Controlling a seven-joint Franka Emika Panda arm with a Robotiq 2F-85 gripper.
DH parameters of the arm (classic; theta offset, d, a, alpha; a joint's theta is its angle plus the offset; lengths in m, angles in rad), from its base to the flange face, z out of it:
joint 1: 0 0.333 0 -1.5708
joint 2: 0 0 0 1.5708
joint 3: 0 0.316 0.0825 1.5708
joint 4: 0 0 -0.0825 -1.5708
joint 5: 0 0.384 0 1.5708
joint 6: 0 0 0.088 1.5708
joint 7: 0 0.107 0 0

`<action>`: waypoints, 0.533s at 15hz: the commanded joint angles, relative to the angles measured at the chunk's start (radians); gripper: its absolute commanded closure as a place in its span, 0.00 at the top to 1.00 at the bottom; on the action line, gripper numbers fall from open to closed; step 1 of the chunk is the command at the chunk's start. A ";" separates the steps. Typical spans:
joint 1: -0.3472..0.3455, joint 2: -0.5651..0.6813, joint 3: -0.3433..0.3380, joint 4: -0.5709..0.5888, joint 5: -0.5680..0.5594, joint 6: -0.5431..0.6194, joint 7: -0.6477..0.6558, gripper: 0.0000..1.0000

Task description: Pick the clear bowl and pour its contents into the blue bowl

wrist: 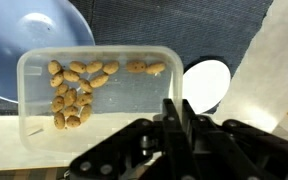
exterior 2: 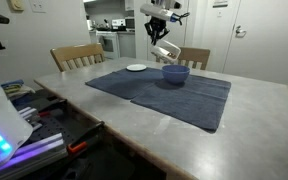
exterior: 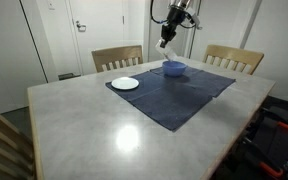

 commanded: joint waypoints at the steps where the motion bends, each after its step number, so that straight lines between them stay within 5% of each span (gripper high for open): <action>1: -0.037 -0.010 0.035 -0.045 0.072 0.054 -0.090 0.02; 8: -0.055 -0.054 0.053 -0.143 0.221 0.147 -0.231 0.02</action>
